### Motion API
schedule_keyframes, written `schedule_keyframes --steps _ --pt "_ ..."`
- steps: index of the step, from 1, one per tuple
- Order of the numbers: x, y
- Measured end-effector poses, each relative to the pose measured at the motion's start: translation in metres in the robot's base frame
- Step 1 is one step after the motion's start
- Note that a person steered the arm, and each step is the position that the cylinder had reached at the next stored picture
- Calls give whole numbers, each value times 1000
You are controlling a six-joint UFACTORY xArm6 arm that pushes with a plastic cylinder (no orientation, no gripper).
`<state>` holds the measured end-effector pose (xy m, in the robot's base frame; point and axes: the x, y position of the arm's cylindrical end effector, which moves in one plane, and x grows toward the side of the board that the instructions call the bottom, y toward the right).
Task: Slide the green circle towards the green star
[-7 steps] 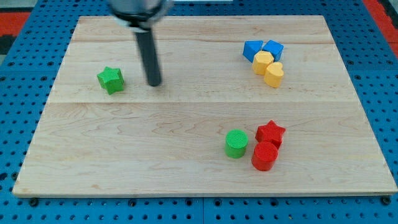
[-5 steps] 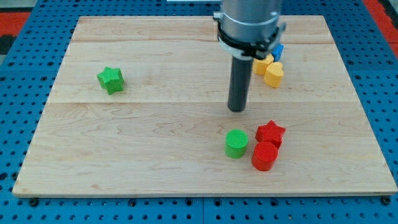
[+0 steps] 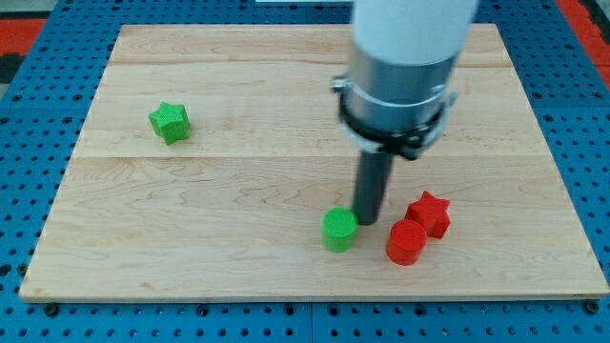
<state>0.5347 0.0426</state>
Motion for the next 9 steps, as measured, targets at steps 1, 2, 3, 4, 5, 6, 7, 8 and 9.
schedule_keyframes --steps 1,2,3,4,5,6,7,8,9 --pt "12 -24" --pt "22 16" --pt "36 -20" --pt "35 -80" --pt "40 -61" --pt "50 -71" --pt "41 -140" --pt "8 -206" --pt "-32 -246"
